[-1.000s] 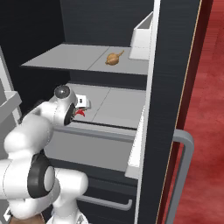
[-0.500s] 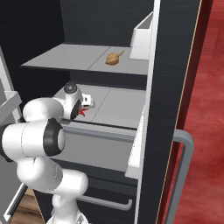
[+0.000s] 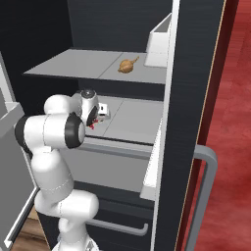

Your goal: Place one onion and one fish in each tupperware on the nearby counter, to pack two identical lunches.

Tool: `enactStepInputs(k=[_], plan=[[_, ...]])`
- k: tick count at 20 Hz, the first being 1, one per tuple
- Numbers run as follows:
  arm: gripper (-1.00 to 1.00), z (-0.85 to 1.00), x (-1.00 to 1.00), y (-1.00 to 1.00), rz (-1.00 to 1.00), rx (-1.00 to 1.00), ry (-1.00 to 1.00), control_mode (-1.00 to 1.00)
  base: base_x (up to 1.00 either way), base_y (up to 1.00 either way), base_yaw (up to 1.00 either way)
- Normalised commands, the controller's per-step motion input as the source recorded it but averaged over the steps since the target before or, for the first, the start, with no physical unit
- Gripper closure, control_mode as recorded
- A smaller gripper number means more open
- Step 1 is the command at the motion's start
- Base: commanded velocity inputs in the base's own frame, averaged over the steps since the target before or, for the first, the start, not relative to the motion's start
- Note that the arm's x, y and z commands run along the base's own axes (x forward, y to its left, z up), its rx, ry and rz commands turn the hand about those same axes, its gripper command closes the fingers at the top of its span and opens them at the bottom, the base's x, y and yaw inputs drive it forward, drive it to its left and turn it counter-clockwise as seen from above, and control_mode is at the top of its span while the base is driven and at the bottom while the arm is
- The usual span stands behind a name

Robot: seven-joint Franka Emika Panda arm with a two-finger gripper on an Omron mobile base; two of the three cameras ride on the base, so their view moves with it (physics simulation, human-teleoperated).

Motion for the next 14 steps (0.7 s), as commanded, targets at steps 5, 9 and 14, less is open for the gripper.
enactStepInputs(k=[5,9,14], plan=[[-1.0,-0.89,0.2,0.4,0.0,-0.01,0.03,-1.0,0.0,0.0,0.0],[1.0,-0.91,0.0,0.47,-0.01,-0.03,0.07,-1.0,0.0,0.0,0.0],[1.0,-0.12,0.0,0.04,0.0,0.0,0.0,-1.0,0.0,0.0,0.0]])
